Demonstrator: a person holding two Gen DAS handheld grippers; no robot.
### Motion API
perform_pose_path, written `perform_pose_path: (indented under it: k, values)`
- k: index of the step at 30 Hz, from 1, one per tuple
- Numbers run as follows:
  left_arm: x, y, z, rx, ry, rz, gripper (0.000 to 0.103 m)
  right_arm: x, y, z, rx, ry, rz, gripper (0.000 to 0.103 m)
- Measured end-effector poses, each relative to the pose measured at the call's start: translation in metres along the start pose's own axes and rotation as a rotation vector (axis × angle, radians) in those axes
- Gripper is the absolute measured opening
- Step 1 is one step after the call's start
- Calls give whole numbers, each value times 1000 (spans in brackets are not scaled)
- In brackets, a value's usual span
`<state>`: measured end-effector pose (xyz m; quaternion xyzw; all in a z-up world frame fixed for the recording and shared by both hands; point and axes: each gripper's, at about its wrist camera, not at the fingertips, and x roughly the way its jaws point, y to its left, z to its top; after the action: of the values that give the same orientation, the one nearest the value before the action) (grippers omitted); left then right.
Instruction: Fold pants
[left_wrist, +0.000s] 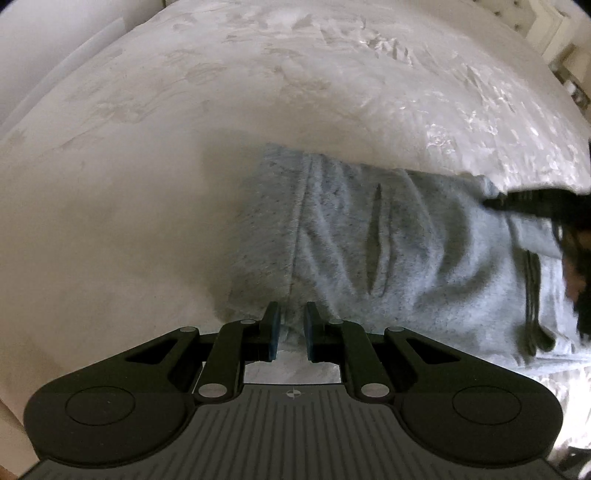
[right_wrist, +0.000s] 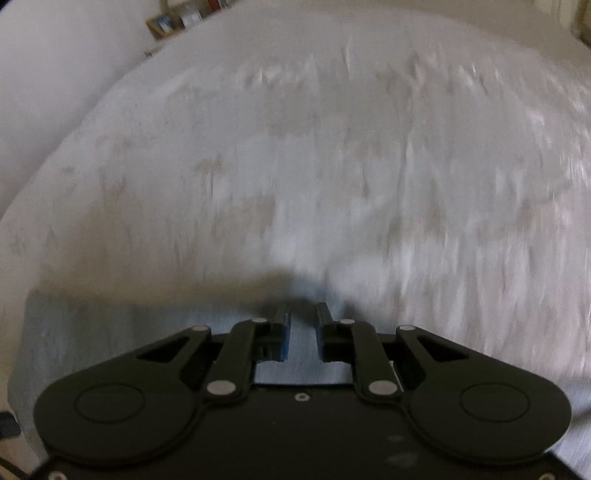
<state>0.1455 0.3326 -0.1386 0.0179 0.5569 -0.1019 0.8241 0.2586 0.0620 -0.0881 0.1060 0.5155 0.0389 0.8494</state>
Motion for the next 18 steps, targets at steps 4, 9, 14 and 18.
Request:
perform_pose_path:
  k: [4,9,14,18]
  values:
    - [-3,9,-3,-21,-15,-7,13,-11,10,-38,47,45,21,16]
    - [-2,24,1,-60,-31,-75,14,-35,26,-80,74,91,54,19]
    - [1,39,17,-79,-68,-113,53,-56,41,-109,63,126,73,22]
    - [9,52,29,-81,-61,-149,78,-67,49,-117,55,134,79,22]
